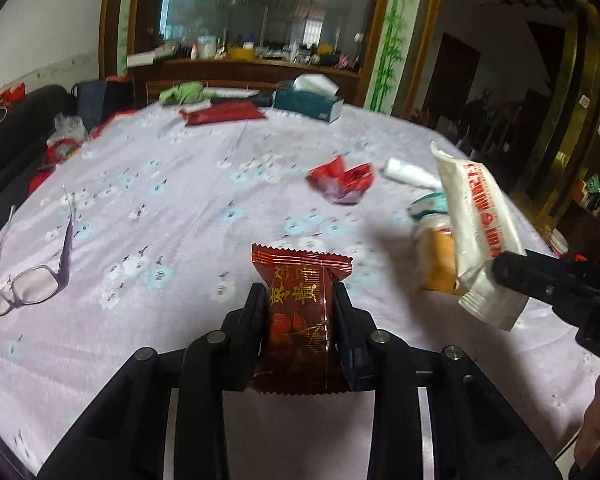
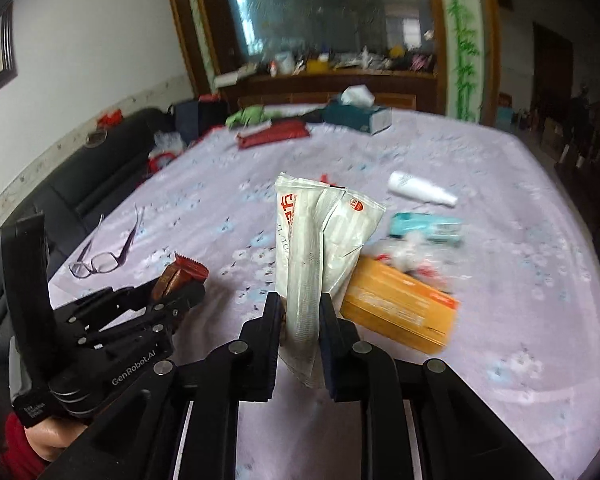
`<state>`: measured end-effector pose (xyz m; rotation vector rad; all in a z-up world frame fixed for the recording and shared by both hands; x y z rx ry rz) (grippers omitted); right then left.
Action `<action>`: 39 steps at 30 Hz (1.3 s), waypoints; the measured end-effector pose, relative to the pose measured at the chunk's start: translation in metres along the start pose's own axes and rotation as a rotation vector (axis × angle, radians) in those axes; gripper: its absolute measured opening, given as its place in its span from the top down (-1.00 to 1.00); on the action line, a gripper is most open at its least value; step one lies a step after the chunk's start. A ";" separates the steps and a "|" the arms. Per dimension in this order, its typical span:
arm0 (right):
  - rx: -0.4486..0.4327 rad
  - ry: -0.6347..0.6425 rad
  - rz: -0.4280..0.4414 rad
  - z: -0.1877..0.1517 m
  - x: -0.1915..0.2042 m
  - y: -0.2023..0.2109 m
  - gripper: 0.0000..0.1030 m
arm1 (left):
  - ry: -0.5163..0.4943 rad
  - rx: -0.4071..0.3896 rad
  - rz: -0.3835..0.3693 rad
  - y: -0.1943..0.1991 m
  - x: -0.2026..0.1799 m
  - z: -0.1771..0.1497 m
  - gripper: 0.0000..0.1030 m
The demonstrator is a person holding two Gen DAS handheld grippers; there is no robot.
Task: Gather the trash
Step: 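Grasp the white paper packet with red print using the right tool, then carry the white packet with the right tool toward the red basket while the left tool carries the wrapper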
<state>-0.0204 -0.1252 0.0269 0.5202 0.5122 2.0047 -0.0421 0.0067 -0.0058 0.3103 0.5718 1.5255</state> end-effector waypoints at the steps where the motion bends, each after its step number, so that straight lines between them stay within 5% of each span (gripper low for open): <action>1: -0.018 -0.012 -0.009 -0.001 -0.005 0.010 0.64 | -0.007 -0.009 -0.004 0.003 -0.006 0.000 0.40; 17: -0.089 -0.156 -0.191 -0.044 -0.091 0.098 0.64 | -0.144 -0.079 -0.097 0.040 -0.104 -0.009 0.39; 39: -0.189 -0.066 -0.321 -0.039 -0.086 0.146 0.64 | -0.200 -0.153 -0.138 0.089 -0.140 -0.003 0.39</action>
Point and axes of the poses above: each gripper's, at about its wrist camera, not at the fingertips, and y roughly against the way its jaws point, x to its left, z to its top, the point moved 7 cm from there along -y, roughly the way its jaws point, and after that the axes turned 8 degrees about -x, right-handed, at the moved point
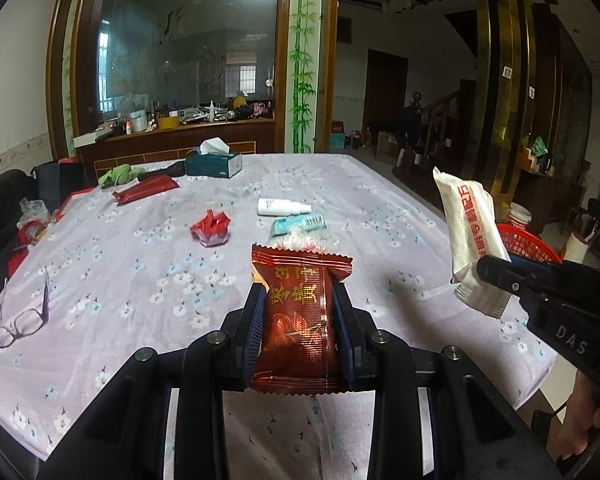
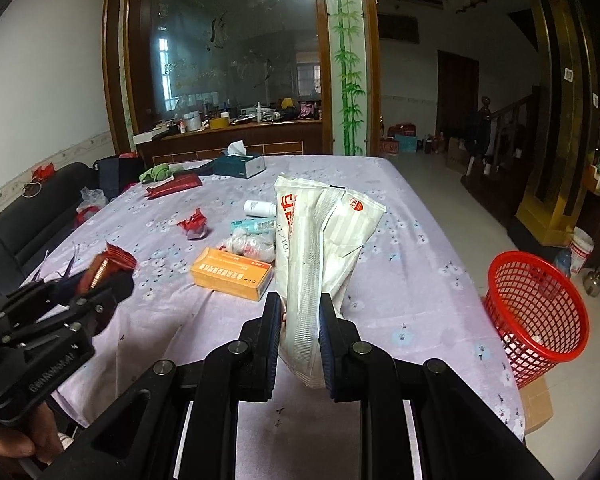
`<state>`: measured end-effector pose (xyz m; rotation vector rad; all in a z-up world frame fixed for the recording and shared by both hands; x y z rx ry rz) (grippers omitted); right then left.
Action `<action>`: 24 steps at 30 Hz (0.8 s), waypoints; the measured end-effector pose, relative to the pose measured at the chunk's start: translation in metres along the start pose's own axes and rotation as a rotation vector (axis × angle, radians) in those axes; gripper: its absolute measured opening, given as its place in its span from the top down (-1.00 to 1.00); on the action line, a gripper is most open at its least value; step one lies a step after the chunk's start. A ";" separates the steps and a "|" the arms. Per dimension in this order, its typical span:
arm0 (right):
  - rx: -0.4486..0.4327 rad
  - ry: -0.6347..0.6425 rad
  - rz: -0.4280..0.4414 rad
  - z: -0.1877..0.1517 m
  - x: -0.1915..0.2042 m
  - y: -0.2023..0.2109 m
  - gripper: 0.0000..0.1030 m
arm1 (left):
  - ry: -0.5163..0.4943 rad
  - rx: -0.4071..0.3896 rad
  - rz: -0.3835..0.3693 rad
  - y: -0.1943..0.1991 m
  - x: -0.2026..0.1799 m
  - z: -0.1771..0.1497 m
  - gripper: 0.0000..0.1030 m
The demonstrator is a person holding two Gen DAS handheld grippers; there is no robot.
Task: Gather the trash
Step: 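Carry the white packet with the right tool toward the red basket while the left tool carries the wrapper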
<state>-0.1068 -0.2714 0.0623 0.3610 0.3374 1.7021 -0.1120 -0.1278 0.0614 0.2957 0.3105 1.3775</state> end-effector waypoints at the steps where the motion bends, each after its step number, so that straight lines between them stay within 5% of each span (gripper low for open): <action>1: -0.001 0.001 -0.002 0.000 0.000 0.001 0.64 | 0.002 -0.004 0.001 0.001 0.001 0.001 0.39; 24: -0.010 0.029 -0.031 0.000 0.002 0.003 0.63 | -0.005 -0.001 -0.006 0.003 -0.004 0.006 0.39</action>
Point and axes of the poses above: each gripper's, at about its wrist camera, not at the fingertips, and y roughly against the way its jaws point, x to its left, z to its top, the point moved 7 cm from there along -y, roughly the way its jaws point, and after that the axes turned 8 degrees about -x, right-handed, at the moved point
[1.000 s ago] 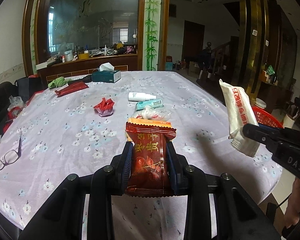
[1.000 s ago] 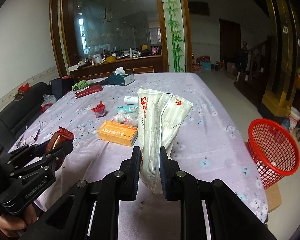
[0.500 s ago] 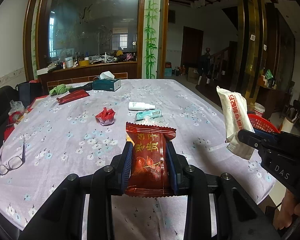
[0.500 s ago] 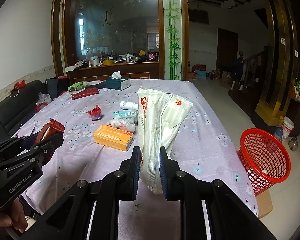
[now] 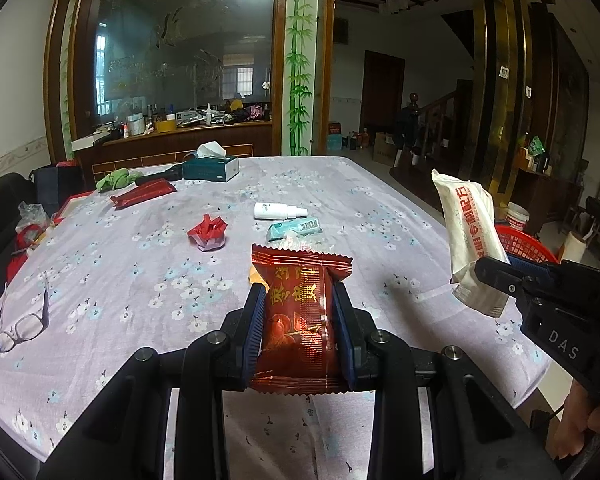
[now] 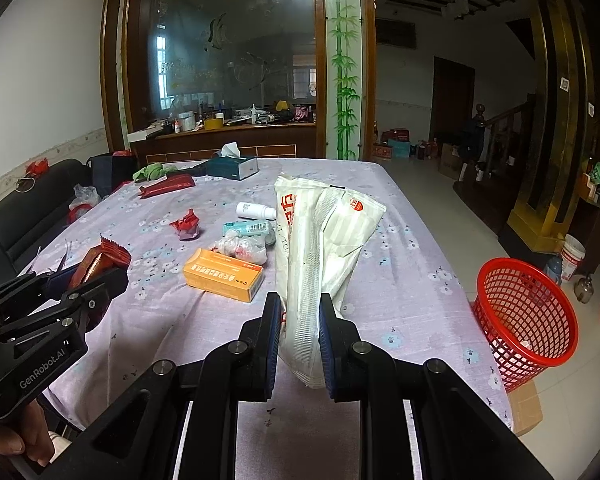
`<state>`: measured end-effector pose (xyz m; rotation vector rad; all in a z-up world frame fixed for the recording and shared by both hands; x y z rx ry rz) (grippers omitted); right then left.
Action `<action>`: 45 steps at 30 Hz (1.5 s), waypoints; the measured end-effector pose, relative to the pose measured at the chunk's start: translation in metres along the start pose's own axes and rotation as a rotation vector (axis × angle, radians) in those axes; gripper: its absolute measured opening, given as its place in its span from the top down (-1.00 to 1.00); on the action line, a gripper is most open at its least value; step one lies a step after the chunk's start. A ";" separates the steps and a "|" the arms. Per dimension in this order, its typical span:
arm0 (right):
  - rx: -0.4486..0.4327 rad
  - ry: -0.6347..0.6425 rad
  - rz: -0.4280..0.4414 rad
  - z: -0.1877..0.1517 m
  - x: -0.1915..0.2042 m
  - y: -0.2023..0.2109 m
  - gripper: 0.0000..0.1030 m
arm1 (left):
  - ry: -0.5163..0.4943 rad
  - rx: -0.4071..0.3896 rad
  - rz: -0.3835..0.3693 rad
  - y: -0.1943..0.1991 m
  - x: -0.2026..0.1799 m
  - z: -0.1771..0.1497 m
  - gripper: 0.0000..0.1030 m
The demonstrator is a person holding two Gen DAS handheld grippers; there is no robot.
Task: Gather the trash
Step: 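Carry the white packet with the right tool toward the red basket while the left tool carries the wrapper, then open the left tool over the basket dropping the wrapper while the right tool drops the packet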
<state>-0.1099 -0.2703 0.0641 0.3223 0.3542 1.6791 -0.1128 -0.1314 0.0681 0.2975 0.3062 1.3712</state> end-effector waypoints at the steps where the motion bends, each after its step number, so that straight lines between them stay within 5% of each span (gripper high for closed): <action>1: 0.000 0.000 0.000 0.000 0.000 0.000 0.63 | 0.001 0.001 -0.001 0.000 0.000 0.000 0.39; 10: 0.016 -0.025 0.013 -0.003 -0.006 -0.002 0.63 | 0.001 0.008 -0.013 -0.004 -0.001 -0.001 0.39; 20: 0.039 -0.245 0.010 -0.004 -0.082 -0.002 0.63 | 0.002 0.068 -0.209 -0.031 -0.047 0.016 0.39; 27: 0.009 -0.380 -0.070 -0.006 -0.169 0.017 0.62 | -0.022 0.139 -0.364 -0.064 -0.115 0.033 0.39; 35: -0.010 -0.507 -0.211 -0.014 -0.275 0.037 0.61 | -0.031 0.251 -0.570 -0.108 -0.233 0.039 0.39; 45: 0.003 -0.572 -0.276 -0.013 -0.333 0.031 0.58 | -0.005 0.334 -0.673 -0.161 -0.336 0.042 0.39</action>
Point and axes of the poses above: each gripper's, at about its wrist camera, not at the fingertips, and y roughly against the way its jaws point, x to its left, z to its top, the point moved 7 cm from there along -y, roughly the way its jaws point, and after that the axes turned 8 degrees about -x, right-handed, at the moved point
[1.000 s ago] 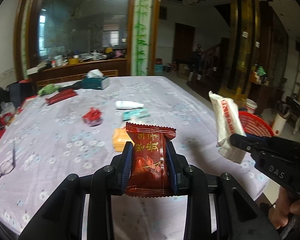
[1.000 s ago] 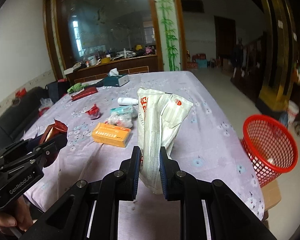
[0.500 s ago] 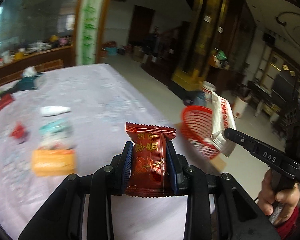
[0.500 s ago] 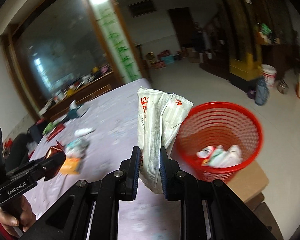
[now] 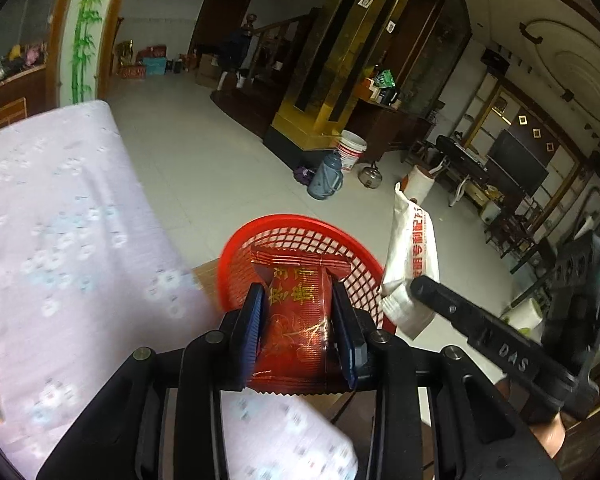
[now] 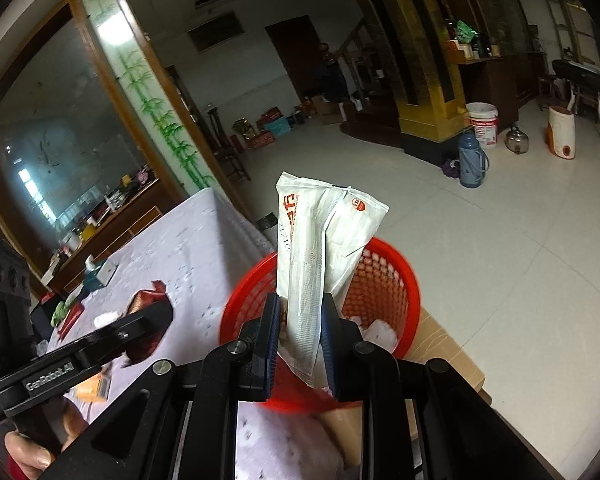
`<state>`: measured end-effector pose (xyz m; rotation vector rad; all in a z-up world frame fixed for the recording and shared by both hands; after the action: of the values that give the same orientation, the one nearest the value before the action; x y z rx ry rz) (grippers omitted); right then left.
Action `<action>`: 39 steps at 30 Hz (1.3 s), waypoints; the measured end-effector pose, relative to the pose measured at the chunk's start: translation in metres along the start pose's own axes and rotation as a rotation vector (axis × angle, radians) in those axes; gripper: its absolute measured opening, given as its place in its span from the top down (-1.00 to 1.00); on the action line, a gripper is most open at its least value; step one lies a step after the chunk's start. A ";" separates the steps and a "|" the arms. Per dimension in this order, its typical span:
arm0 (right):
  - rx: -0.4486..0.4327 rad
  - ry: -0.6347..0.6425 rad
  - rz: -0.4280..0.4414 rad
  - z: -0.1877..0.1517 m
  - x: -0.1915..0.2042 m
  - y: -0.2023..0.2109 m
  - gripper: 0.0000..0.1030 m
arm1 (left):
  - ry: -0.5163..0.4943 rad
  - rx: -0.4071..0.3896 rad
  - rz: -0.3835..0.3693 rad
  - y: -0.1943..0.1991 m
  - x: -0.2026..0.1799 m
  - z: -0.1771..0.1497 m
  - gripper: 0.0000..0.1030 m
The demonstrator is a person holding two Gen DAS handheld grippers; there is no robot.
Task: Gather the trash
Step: 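Open the left tool over the basket dropping the wrapper while the right tool drops the packet, then move both open tools back over the table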
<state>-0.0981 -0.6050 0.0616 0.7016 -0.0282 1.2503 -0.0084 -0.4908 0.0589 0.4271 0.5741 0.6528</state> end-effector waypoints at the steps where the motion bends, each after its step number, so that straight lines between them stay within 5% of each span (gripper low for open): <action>1: 0.001 -0.002 -0.005 0.003 -0.002 -0.003 0.58 | 0.003 0.005 -0.005 -0.008 -0.002 0.002 0.39; 3: 0.012 0.002 -0.019 0.007 -0.005 -0.014 0.57 | 0.007 0.008 -0.011 -0.019 -0.004 0.006 0.28; 5: 0.022 0.007 -0.035 0.009 -0.008 -0.022 0.38 | 0.026 0.009 -0.005 -0.024 -0.003 0.008 -0.09; 14: 0.023 0.040 0.014 0.000 0.018 -0.015 0.31 | 0.042 -0.034 0.058 0.028 0.038 -0.002 -0.09; 25: 0.148 0.184 0.225 -0.057 0.137 -0.018 0.22 | 0.057 -0.062 0.241 0.129 0.122 -0.045 -0.12; 31: 0.208 0.247 0.298 -0.090 0.190 -0.021 0.20 | 0.085 -0.063 0.353 0.189 0.202 -0.059 -0.31; 39: 0.250 0.309 0.335 -0.114 0.225 -0.022 0.17 | 0.222 -0.025 0.375 0.208 0.312 -0.062 -0.32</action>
<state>-0.0417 -0.3587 0.0477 0.7295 0.2792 1.6930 0.0647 -0.1209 0.0105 0.4457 0.7027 1.0747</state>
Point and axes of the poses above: each gripper's, at about its wrist camera, not at the fingertips, and y roughly against the way its jaws point, x to its left, z to its top, the point moved 7 cm from there along -y, roughly the way its jaws point, and after that the axes turned 8 degrees about -x, right-handed, at the moved point
